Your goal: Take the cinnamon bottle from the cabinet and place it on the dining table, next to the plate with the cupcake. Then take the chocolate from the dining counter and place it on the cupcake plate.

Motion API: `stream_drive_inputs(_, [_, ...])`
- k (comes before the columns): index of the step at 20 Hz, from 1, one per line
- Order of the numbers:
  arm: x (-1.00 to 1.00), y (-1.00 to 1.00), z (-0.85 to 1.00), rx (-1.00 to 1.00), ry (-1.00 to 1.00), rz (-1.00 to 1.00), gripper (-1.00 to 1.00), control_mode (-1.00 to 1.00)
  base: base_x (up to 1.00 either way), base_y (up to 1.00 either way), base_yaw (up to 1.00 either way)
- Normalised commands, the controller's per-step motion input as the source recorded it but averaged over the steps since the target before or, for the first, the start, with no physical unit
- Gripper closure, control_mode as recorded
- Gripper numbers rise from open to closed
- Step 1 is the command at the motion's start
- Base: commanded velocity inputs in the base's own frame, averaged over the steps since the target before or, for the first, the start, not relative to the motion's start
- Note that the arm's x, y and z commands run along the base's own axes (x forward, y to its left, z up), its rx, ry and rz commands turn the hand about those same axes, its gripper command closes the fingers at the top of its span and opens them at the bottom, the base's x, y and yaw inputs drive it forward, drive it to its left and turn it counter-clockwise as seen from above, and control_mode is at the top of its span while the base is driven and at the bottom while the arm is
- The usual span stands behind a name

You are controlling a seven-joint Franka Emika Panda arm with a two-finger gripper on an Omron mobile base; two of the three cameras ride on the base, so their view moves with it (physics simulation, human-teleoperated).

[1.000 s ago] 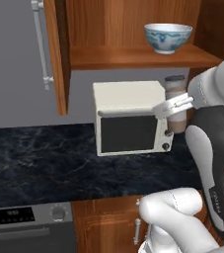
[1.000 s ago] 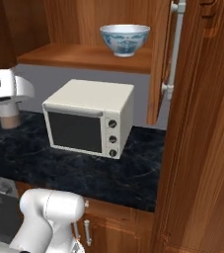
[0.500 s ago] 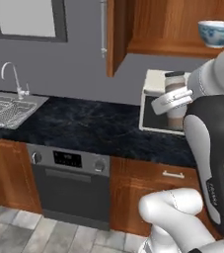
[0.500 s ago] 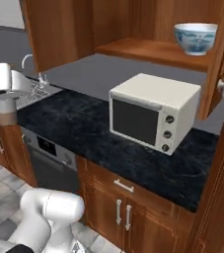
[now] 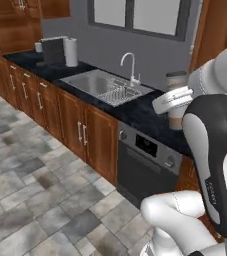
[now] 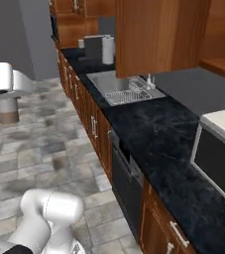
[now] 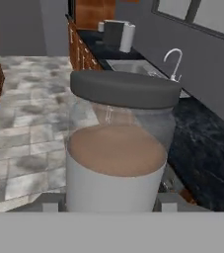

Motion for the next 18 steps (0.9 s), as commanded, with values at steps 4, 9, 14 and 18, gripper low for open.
stream_drive_inputs(4, [0.0,0.0,0.0,0.0,0.0,0.0,1.0,1.0,0.02,0.0,0.87])
stream_drive_inputs(9, [0.0,0.0,0.0,0.0,0.0,0.0,1.0,1.0,0.09,-0.05,0.78])
stream_drive_inputs(14, [0.0,0.0,0.0,0.0,0.0,0.0,1.0,1.0,0.11,-0.19,0.69])
stream_drive_inputs(18, [0.0,0.0,0.0,0.0,0.0,0.0,1.0,1.0,0.04,-0.2,0.64])
